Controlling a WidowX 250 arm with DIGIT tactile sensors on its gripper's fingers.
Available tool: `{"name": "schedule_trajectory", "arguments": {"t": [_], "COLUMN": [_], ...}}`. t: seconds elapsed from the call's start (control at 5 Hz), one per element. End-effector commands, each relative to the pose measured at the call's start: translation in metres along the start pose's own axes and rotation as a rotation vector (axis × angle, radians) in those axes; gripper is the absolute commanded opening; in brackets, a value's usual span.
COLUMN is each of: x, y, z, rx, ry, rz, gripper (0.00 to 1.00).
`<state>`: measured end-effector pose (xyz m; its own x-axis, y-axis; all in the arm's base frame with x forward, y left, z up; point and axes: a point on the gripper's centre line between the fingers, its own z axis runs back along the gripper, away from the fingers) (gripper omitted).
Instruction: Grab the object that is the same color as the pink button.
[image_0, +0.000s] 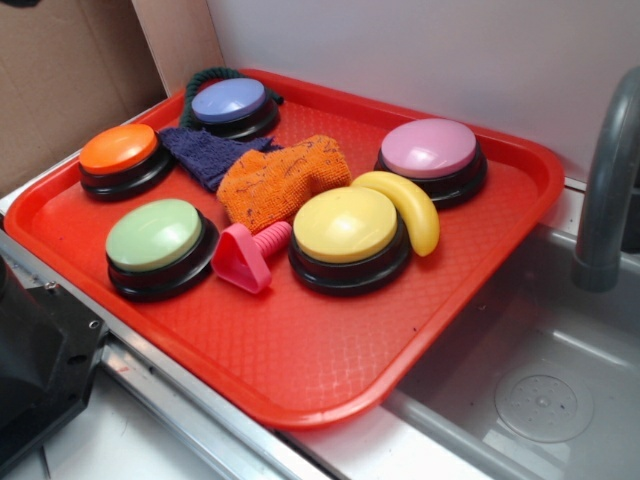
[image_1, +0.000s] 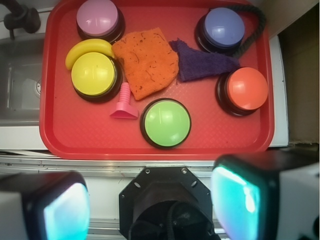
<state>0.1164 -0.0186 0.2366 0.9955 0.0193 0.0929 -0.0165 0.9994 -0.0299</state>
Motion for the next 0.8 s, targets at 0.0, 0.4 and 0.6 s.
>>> {"name": "schedule_trajectory", "arguments": {"t": [0.0, 0.4, 0.6], "x": [0.0, 0.029, 0.043], "y": [0.0, -0.019, -0.033], "z": [0.0, -0.053, -0.084], "rx": [0.0, -0.047, -0.032], "ry": [0.0, -0.07, -0.07], "rz": [0.0, -0.431, -0.576], "gripper": [1.0, 1.0, 1.0]}}
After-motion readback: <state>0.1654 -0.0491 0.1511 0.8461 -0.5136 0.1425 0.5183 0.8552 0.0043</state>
